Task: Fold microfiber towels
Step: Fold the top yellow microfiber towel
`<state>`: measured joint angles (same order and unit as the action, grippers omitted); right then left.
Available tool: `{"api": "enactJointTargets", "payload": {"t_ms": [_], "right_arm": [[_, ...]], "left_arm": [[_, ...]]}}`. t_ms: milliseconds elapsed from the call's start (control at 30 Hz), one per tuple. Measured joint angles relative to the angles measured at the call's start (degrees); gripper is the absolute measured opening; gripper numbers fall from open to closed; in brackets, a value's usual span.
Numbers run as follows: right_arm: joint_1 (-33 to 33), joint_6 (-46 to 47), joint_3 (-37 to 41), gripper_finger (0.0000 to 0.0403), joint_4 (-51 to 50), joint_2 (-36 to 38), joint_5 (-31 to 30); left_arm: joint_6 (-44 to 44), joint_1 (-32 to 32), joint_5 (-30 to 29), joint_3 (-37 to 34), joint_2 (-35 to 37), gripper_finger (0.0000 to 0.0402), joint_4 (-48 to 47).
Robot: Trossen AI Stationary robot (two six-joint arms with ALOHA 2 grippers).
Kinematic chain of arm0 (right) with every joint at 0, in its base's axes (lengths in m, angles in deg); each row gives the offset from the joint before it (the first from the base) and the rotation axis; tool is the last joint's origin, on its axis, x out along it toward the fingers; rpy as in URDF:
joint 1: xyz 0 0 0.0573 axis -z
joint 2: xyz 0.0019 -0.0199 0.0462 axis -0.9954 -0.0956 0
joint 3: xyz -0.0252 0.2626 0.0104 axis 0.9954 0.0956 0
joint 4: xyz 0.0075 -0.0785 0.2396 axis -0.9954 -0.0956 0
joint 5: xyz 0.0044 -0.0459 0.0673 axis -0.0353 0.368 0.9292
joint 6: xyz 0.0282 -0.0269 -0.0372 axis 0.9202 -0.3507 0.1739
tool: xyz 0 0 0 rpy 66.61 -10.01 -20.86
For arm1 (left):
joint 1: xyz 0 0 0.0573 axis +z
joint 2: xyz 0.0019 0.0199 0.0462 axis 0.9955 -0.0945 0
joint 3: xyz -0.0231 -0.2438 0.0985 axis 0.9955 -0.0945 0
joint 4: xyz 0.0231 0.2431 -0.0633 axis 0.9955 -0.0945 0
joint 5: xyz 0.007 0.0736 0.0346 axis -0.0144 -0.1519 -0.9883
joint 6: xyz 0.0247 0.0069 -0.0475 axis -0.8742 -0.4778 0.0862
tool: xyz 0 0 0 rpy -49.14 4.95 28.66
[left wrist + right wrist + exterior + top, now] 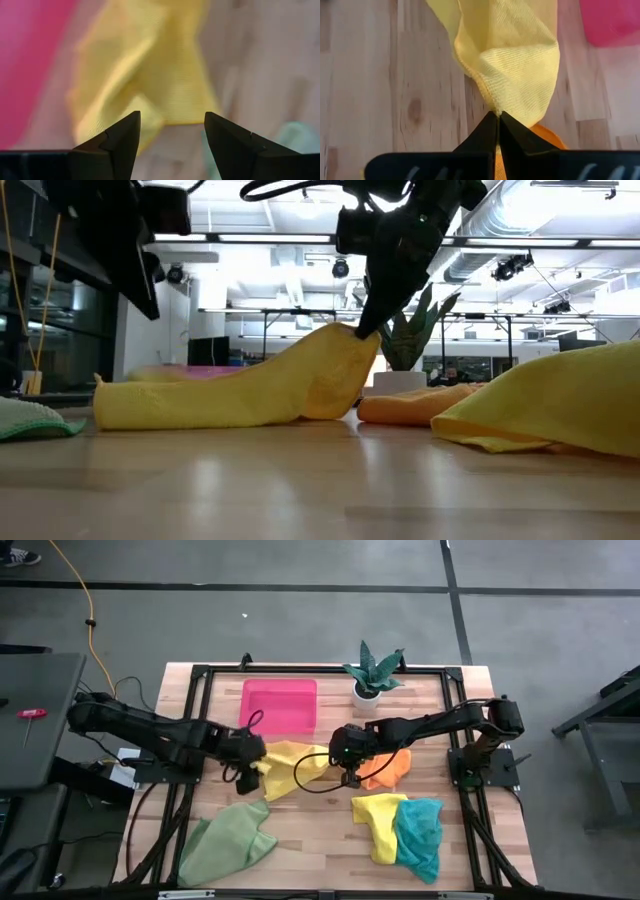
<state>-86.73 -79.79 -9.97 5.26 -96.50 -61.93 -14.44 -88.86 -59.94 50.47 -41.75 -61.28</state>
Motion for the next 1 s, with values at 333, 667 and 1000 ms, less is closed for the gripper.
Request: {"api": "enactJointTargets", "payload": {"t_ms": [333,667,1000], "right_arm": [[0.0,0.91,0.0,0.0,-0.6,0.0,0.0],[0.09,1.14,0.0,0.0,-0.21,0.02,-0.22],[0.09,1.45,0.0,0.0,0.32,0.04,-0.44]], "left_arm": [[12.82,-12.72,-3.92,-9.62,-4.83,0.0211,19.78],[15.7,-14.9,-5.56,-9.74,-17.84,0.0211,27.1],[17.25,-14.97,-7.57,-9.84,-18.14,0.0103,26.09]]}}
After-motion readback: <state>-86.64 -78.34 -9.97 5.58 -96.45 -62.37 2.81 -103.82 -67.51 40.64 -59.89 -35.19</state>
